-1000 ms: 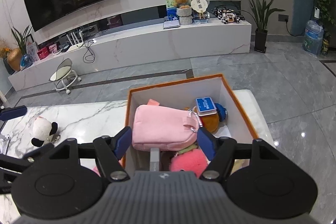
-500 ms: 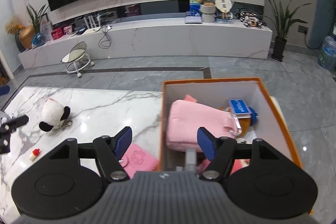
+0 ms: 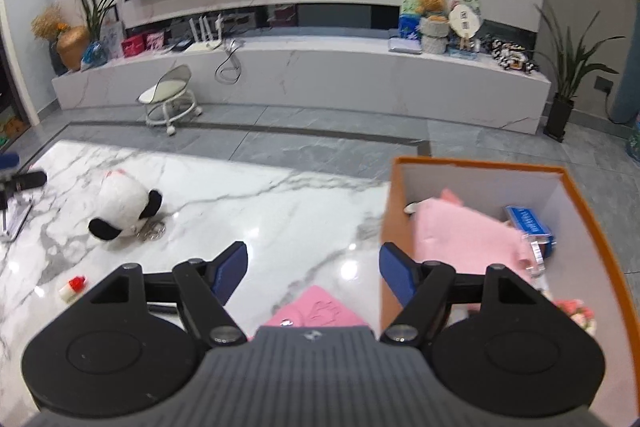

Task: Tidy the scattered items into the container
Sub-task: 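Withdraw both tools from the orange box back over the table, then grasp the white plush with the left tool while the right tool grasps the pink card wallet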

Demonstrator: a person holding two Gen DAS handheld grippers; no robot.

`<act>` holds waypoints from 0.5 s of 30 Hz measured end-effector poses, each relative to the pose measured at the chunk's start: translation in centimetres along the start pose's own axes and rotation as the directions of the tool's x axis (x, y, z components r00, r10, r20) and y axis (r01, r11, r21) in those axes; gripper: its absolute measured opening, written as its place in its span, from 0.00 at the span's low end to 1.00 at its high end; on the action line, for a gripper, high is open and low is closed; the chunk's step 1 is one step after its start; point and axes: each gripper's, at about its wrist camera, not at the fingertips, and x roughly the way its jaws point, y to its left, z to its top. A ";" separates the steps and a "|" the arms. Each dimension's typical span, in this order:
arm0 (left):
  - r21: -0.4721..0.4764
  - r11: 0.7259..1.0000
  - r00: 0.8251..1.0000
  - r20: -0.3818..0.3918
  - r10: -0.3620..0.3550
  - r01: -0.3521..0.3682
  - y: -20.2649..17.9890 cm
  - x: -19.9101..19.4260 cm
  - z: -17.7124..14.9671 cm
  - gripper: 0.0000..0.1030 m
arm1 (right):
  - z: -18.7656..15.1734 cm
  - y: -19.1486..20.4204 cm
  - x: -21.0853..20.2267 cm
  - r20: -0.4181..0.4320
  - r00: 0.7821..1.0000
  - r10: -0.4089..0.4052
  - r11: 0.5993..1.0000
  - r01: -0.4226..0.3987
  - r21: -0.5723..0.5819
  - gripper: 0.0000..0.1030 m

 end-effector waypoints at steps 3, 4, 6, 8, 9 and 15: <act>-0.025 1.000 1.000 0.000 -0.001 0.001 1.0 0.6 -0.5 0.96 | -0.6 1.1 1.1 -0.022 1.000 0.007 1.000 -0.008 -0.019 0.73; -0.039 0.999 1.000 -0.008 -0.009 0.008 1.3 1.0 -0.7 0.96 | -0.8 1.5 1.5 -0.030 1.000 0.009 1.000 -0.009 -0.024 0.73; -0.070 0.997 0.999 -0.029 -0.027 0.025 1.7 2.0 -1.1 0.96 | -1.3 2.1 2.1 -0.047 0.999 0.011 0.999 -0.013 -0.034 0.73; -0.088 0.995 0.997 -0.055 -0.051 0.047 1.9 3.1 -1.6 0.96 | -1.8 2.8 2.9 -0.065 0.998 0.012 0.999 -0.015 -0.047 0.73; -0.096 0.994 0.996 -0.068 -0.064 0.057 2.0 3.6 -1.8 0.96 | -2.0 3.2 3.2 -0.075 0.997 0.012 0.999 -0.015 -0.052 0.73; -0.104 0.989 0.989 -0.100 -0.112 0.101 1.9 6.4 -3.1 0.96 | -3.1 4.2 5.9 -0.150 0.988 -0.024 0.999 0.020 -0.033 0.81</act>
